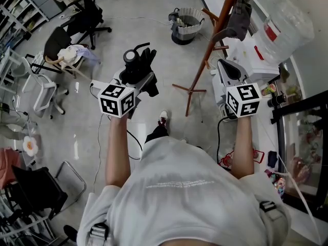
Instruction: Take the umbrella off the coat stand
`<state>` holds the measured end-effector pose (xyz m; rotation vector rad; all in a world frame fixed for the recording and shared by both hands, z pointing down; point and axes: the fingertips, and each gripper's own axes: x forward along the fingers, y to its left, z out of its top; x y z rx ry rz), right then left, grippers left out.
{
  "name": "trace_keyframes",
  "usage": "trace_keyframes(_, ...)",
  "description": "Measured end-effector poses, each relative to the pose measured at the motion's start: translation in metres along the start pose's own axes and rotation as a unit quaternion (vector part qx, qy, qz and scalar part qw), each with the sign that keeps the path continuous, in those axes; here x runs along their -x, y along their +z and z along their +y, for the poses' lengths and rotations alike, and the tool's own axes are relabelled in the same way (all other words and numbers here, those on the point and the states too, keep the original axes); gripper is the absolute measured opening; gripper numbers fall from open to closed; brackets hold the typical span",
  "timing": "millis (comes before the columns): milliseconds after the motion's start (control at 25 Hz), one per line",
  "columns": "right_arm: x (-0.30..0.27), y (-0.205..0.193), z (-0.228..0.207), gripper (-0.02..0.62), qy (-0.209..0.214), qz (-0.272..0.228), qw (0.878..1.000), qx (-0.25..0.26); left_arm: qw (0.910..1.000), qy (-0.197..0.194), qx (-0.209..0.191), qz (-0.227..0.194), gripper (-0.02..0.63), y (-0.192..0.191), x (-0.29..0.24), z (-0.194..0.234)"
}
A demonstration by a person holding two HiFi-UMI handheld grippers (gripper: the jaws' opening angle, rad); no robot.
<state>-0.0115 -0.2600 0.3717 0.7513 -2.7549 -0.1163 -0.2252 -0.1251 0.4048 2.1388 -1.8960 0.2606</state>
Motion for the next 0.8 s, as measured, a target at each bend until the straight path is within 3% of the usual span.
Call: trace_keyframes(800,-0.016,0.006,-0.023,0.025,-0.016,-0.009,1.0,-0.008,0.9999,-0.009,0.011,0.006,0.308,0.004,-0.029,0.013)
